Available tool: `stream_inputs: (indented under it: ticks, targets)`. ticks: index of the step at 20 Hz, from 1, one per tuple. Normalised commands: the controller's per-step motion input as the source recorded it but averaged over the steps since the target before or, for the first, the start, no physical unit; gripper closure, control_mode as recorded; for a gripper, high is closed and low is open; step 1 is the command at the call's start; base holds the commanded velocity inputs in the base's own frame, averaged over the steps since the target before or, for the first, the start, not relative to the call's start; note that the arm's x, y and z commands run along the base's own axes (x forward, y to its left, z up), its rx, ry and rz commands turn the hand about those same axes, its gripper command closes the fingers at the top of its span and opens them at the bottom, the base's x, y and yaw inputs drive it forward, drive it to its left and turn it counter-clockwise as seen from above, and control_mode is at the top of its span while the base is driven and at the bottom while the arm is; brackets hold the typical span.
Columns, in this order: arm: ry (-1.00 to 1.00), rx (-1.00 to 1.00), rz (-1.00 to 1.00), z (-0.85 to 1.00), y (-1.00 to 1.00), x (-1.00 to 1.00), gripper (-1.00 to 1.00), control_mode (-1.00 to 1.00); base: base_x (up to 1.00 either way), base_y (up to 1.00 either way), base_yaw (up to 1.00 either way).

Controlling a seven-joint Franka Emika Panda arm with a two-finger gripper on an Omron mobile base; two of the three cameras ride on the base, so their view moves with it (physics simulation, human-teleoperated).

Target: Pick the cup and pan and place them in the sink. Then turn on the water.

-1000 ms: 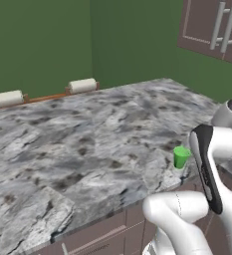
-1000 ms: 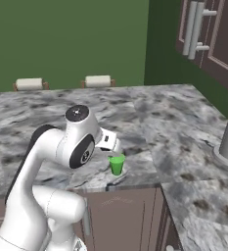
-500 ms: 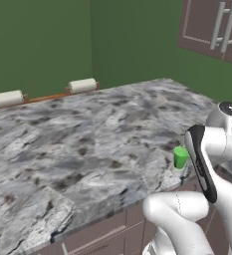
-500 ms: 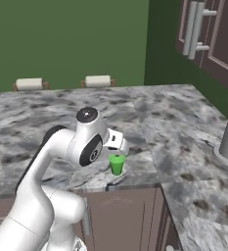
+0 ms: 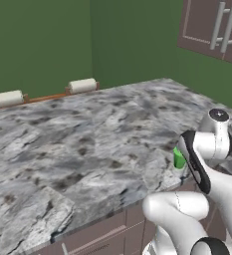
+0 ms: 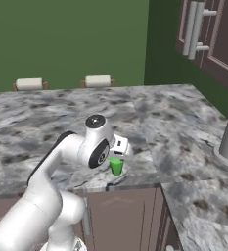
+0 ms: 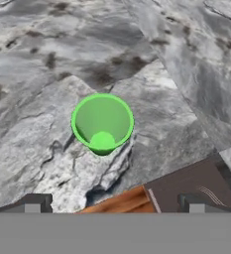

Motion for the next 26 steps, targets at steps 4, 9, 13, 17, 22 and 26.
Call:
stream_inputs:
  ticks: [4,9,13,17,22,26]
  targets:
    - [0.08,0.0,-0.02,-0.02,-0.32,0.52,-1.0,-1.0,0.0,0.0,0.0]
    - [0.14,0.0,0.0,-0.05,-0.16,0.46,-1.0,-1.0,0.0,0.0,0.0]
    - [0.13,0.02,0.0,-0.2,-0.05,0.25,-1.0,-1.0,0.0,0.0,0.0]
    - [0.13,0.07,0.04,-0.41,-0.09,0.02,-1.0,-1.0,0.0,0.0,0.0]
    - [0.07,0.09,0.1,-0.24,-0.08,-0.1,-1.0,-1.0,0.0,0.0,0.0]
    - [0.0,0.0,0.01,-0.02,-0.02,0.07,-1.0,-1.0,0.0,0.0,0.0]
